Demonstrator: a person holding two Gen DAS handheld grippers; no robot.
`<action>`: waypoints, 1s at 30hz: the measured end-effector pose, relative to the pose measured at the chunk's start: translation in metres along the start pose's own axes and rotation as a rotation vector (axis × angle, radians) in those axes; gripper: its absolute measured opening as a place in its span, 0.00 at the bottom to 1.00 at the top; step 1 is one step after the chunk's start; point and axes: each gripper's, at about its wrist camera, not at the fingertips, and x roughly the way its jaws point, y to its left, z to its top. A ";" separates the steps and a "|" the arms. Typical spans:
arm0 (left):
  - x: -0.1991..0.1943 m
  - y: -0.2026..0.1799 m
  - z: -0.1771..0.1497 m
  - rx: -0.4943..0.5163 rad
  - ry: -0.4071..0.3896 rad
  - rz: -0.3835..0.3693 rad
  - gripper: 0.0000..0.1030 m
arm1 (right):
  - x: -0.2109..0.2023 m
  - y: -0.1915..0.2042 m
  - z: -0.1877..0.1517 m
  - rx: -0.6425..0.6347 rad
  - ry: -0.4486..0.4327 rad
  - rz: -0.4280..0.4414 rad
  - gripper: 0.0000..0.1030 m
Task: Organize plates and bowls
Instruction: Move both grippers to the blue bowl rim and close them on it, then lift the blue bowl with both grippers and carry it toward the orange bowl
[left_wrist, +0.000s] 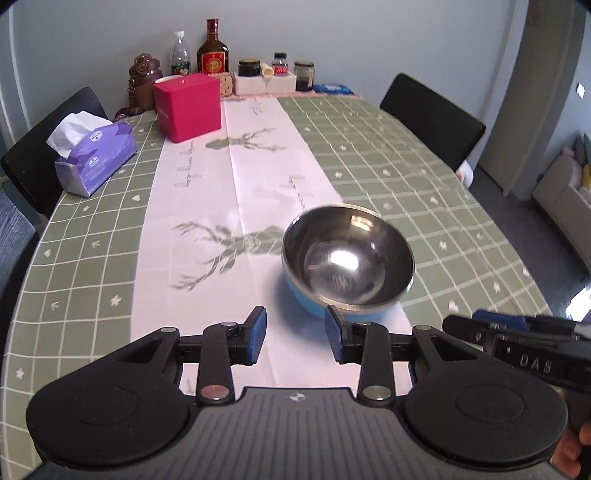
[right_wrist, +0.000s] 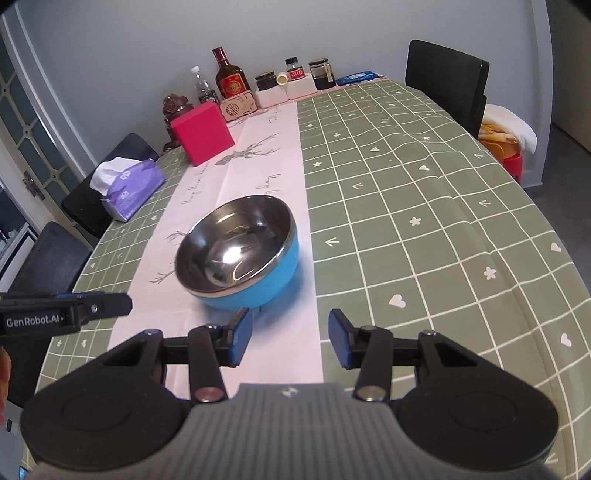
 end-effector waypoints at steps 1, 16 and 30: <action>0.005 0.000 0.002 -0.016 -0.006 -0.006 0.40 | 0.003 -0.001 0.002 0.002 0.003 -0.002 0.44; 0.074 0.012 0.020 -0.224 0.024 -0.041 0.40 | 0.040 -0.006 0.025 0.143 0.021 0.118 0.43; 0.082 0.002 0.012 -0.118 0.153 0.007 0.08 | 0.041 -0.004 0.028 0.151 0.015 0.125 0.45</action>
